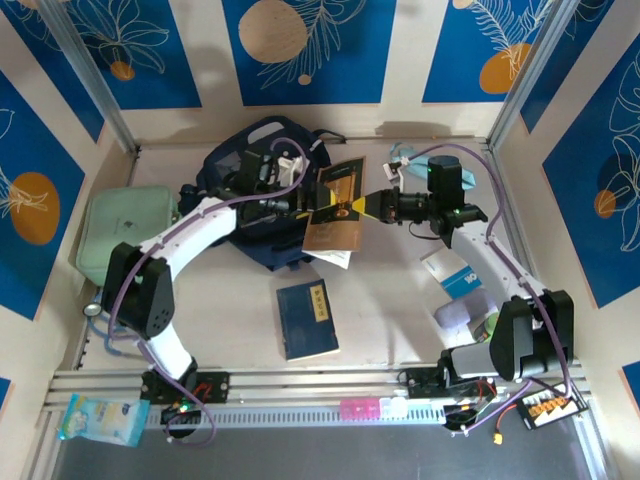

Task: Pack the student bag
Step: Pick up the book from the middle-right of the table.

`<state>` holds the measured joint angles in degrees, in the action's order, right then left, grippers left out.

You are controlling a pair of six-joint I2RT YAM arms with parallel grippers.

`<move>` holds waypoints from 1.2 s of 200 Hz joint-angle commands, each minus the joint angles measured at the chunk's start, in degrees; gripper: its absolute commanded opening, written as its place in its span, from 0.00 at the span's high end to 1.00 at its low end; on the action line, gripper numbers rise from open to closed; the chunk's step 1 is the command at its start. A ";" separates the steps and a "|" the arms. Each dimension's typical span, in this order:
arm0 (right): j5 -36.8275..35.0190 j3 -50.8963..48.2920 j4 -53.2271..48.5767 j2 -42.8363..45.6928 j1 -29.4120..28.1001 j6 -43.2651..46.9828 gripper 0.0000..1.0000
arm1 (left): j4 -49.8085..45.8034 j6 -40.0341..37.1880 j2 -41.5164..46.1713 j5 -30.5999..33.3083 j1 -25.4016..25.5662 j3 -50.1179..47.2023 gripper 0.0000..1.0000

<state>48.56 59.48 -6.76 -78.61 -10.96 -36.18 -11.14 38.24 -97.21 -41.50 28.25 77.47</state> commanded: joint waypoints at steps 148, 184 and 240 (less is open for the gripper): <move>-0.69 8.29 -7.55 -10.39 1.68 7.56 1.00 | 9.50 0.71 7.55 -4.82 -1.19 -3.38 0.76; -5.57 6.13 -7.26 -7.94 2.87 4.40 0.61 | 7.21 0.20 8.93 0.58 -1.45 -3.70 0.99; -16.19 -6.76 8.74 1.32 1.52 -16.93 0.12 | 10.10 5.60 13.77 20.75 -2.67 -5.71 1.00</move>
<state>38.24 58.08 -7.09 -81.19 -8.08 -40.73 -6.04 40.69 -88.42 -31.64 26.00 72.40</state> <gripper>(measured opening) 0.850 0.161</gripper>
